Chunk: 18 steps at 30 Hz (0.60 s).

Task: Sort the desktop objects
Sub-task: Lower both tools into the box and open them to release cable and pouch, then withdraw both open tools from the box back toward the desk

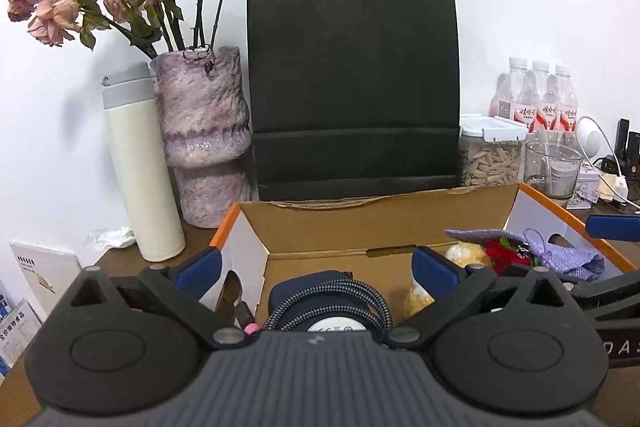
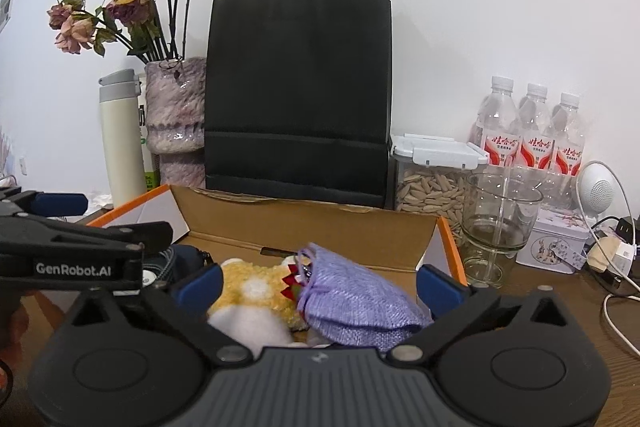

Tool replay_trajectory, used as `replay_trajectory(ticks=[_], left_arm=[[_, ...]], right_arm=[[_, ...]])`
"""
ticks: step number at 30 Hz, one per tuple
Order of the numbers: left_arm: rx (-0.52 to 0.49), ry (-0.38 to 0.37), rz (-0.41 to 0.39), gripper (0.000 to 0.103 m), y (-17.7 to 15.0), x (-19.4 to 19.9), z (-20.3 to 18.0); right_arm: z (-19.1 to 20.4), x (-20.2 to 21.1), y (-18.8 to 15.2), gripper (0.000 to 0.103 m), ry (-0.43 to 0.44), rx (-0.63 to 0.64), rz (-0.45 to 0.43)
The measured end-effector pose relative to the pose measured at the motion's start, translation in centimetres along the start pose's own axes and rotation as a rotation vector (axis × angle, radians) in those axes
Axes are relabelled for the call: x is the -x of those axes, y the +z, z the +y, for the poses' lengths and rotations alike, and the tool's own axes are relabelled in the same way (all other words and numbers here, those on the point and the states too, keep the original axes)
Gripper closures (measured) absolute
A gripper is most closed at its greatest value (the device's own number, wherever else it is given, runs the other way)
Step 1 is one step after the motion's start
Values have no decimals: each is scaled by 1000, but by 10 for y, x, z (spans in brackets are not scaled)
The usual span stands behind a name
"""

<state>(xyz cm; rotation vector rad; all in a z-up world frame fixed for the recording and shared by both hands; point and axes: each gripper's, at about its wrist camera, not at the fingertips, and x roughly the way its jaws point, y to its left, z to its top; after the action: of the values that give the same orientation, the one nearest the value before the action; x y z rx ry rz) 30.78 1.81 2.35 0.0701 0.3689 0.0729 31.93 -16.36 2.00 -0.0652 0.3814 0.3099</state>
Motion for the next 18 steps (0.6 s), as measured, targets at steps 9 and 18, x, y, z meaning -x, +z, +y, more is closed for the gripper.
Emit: replay_trajectory(ticks=[9,18], left_arm=[[24,8,-11,0,1,7,4],[57,27,-47,0,5,33,16]], right_arm=[[3,6,0,0,-4,-4,-15],[5,30,2,0,-5,-14,-57]])
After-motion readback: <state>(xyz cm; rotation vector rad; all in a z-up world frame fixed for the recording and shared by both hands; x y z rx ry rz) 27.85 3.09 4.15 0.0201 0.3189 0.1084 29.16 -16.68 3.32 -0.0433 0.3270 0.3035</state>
